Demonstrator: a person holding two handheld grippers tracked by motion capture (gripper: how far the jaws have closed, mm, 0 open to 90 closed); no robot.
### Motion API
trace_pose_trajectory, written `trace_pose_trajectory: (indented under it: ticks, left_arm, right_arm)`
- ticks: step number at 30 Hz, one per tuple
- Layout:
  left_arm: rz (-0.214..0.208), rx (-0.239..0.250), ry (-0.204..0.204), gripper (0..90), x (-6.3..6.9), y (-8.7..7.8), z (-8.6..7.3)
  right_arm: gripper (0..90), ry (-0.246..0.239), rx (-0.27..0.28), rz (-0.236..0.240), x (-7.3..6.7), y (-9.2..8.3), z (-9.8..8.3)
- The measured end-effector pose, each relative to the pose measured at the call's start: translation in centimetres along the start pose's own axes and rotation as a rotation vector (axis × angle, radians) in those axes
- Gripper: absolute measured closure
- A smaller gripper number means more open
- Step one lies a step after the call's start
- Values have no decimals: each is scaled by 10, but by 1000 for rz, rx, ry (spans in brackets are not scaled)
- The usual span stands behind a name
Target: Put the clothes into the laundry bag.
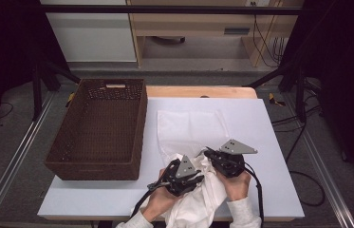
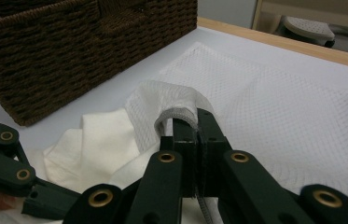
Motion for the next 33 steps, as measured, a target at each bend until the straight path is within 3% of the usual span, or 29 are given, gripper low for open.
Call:
trace_pose_trajectory:
  ticks: [4, 7, 9, 11, 12, 13, 16, 18, 20, 21, 23, 27, 29, 30, 33]
  left_arm:
    - [23, -24, -14, 771, -2, 13, 1]
    - [112, -96, -15, 769, -11, 28, -3]
    - [99, -94, -58, 759, -17, 31, -5]
    - [86, -85, -64, 720, -18, 27, -6]
    - [91, -81, -62, 574, -17, 24, -6]
    - [93, -74, -61, 574, -18, 19, -5]
    - [116, -49, -67, 350, -24, -2, -2]
    - [139, -56, -56, 283, -32, -14, -1]
    - [190, -66, -32, 268, -40, -19, -6]
    - [171, -74, -63, 256, -46, -18, -12]
    - [127, -78, -119, 256, -51, -13, -20]
    - [85, -106, -148, 313, -53, 0, -32]
    - [29, -105, -187, 434, -53, 3, -34]
    - [26, -107, -193, 476, -53, 3, -35]
    - [25, -95, -165, 683, -47, -1, -32]
  right_arm:
    - [887, -2, 10, 9, -1, -2, 1]
    - [887, 1, 6, 16, -2, -1, 0]
    - [887, -1, 2, 18, -4, -2, 0]
    - [887, -9, 6, 15, -3, -4, 0]
    - [887, 6, 11, 10, 0, -5, -1]
    - [887, 6, 11, 10, 0, -5, -1]
    - [887, 9, 13, 8, 2, -8, -2]
    - [887, 4, 13, 3, 3, -8, -3]
    - [887, 6, 10, 6, 3, -8, -3]
    - [887, -1, 8, 8, 1, -7, -3]
    - [887, -3, 3, 9, 1, -6, -3]
    - [887, -2, -4, 10, 0, -4, -5]
    - [887, 1, -9, 9, 0, -3, -6]
    - [887, 0, -10, 11, 0, -3, -6]
    - [887, 1, -10, 11, 0, -1, -7]
Point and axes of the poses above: each handheld gripper's, and its own axes: y roughly forward along the jaws, z roughly out of its top, x roughly to its right, the point moved 3 cm from there along y, roughly forward along the jaws, and after that the axes turned 4 degrees about x, right-handed, at the moved point
